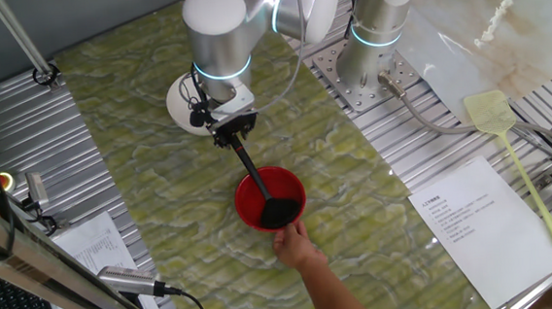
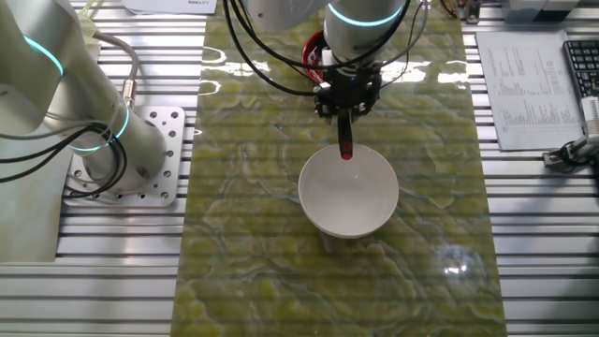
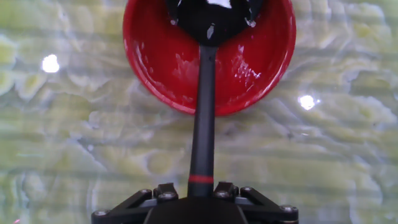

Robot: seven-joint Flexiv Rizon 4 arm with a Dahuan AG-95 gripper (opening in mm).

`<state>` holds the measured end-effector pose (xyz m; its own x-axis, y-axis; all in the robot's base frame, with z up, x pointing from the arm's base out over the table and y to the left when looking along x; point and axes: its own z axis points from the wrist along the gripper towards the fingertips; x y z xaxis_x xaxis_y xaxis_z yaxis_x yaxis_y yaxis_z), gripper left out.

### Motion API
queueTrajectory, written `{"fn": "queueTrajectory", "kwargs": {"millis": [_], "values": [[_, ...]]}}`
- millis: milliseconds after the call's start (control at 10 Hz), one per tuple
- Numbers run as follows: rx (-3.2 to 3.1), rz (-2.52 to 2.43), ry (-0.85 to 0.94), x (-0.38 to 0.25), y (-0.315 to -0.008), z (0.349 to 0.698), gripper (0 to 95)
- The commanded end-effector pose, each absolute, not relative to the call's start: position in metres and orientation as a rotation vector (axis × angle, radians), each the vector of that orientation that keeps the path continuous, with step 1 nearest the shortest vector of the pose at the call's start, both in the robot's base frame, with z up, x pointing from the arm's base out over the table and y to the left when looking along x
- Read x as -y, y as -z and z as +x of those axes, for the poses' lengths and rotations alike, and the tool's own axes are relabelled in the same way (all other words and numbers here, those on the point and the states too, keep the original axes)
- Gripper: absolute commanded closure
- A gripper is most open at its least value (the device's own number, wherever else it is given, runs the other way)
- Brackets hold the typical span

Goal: Scoop water with a large spoon from one bowl to another

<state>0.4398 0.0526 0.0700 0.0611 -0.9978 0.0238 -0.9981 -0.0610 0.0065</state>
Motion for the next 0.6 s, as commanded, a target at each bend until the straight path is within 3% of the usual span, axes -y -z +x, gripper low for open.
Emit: {"fn": "queueTrajectory", "kwargs": {"millis": [100, 200, 300, 400, 500, 600], "values": [[2.142, 2.271, -0.021, -0.056, -0.069, 0.440, 57.0], [2.143, 2.270, -0.021, -0.058, -0.069, 0.439, 57.0], [2.150, 2.265, -0.019, -0.060, -0.068, 0.439, 76.0], [2.155, 2.261, -0.019, -0.061, -0.068, 0.438, 76.0], [2.189, 2.245, -0.001, -0.064, -0.067, 0.436, 95.0], [2.214, 2.229, 0.007, -0.066, -0.067, 0.435, 95.0]]}}
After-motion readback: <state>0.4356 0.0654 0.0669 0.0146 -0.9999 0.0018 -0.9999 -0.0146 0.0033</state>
